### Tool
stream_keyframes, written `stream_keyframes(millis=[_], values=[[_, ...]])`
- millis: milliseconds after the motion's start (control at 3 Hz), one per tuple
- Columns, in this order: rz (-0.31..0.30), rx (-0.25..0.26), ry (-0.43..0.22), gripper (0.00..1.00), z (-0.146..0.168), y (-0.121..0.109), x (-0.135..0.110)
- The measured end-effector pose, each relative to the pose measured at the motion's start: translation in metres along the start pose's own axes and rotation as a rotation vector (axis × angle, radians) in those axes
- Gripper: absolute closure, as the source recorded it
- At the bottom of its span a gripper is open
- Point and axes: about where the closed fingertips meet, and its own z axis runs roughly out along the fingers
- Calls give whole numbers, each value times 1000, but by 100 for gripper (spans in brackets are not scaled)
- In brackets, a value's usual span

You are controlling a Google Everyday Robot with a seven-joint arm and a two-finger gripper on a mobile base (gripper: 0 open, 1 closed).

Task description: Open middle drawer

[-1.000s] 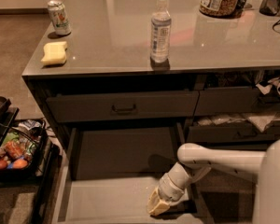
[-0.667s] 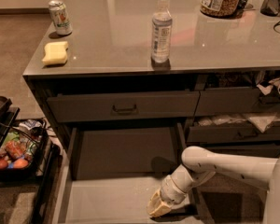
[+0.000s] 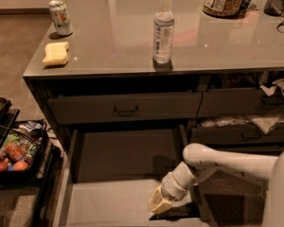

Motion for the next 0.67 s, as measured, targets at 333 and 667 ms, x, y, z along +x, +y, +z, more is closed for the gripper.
stream_keyframes(millis=[333,667], values=[[-35,23,17,100,-28,-31,-22],[-115,134,37,100,-73,-53,-51]])
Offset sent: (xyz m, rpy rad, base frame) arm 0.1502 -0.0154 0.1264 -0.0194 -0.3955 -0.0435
